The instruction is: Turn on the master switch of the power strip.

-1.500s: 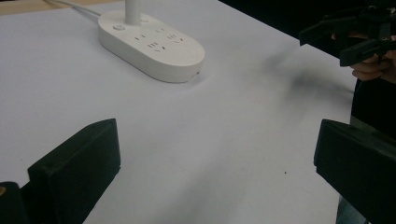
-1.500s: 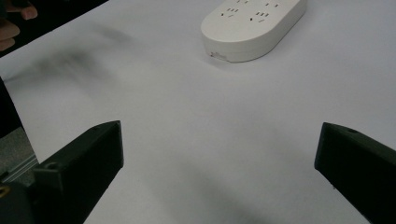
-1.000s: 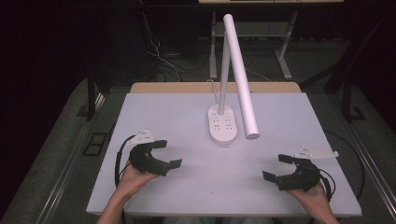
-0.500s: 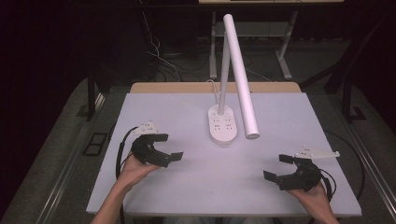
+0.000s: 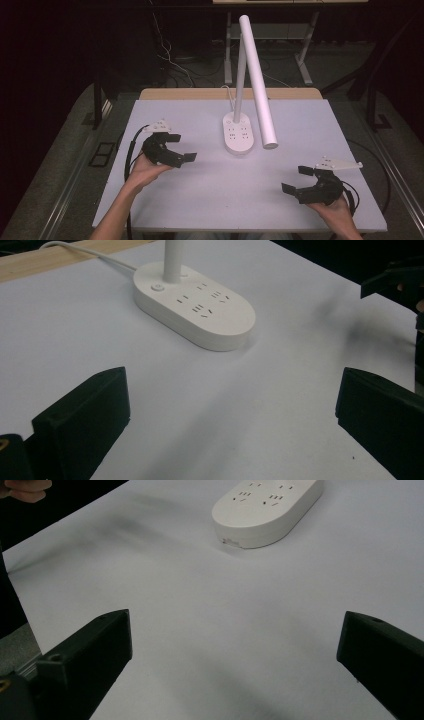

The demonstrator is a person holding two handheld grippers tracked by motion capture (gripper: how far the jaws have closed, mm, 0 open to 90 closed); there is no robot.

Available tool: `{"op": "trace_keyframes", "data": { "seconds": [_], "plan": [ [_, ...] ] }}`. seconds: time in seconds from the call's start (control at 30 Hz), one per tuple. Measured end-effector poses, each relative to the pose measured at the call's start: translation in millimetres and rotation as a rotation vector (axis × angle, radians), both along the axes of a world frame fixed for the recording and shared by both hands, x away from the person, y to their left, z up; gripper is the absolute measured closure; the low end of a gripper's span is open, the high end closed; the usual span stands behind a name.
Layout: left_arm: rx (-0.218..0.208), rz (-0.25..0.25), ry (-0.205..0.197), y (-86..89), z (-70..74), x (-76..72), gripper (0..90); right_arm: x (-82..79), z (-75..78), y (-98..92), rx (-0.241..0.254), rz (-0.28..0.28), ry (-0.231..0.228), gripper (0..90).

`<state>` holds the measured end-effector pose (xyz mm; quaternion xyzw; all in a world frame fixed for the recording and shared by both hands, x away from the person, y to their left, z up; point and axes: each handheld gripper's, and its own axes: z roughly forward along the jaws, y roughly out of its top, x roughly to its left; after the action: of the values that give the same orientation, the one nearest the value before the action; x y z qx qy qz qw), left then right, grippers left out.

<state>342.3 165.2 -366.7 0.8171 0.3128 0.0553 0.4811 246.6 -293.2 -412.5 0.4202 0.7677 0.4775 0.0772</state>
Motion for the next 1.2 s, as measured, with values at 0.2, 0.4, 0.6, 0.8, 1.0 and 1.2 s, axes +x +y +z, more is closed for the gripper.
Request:
{"op": "trace_keyframes", "data": {
  "seconds": [0.2,0.4,0.6,0.8,1.0,1.2],
  "plan": [
    [0.019,-0.002,-0.002,-4.1,6.0,15.2,0.0,-0.3,0.0,0.6,-0.002,0.003,-0.001,0.6],
    [0.03,-0.003,-0.006,-7.1,10.7,25.5,0.2,0.0,-0.5,0.0,-0.004,0.001,0.001,0.6],
    [0.039,0.002,0.001,-9.5,12.8,37.7,0.5,-0.1,-0.8,-0.2,-0.005,0.001,0.003,0.6],
    [0.059,-0.004,0.0,-14.1,16.2,49.8,0.7,0.1,-1.0,0.0,-0.009,0.003,0.003,0.6],
    [0.077,-0.005,-0.002,-19.1,19.8,61.2,0.8,0.0,-0.9,-0.3,-0.008,0.003,0.005,0.6],
    [0.08,0.0,-0.004,-21.9,23.6,70.4,1.4,0.1,-0.9,-1.1,-0.005,0.0,0.005,0.6]
  ]
}}
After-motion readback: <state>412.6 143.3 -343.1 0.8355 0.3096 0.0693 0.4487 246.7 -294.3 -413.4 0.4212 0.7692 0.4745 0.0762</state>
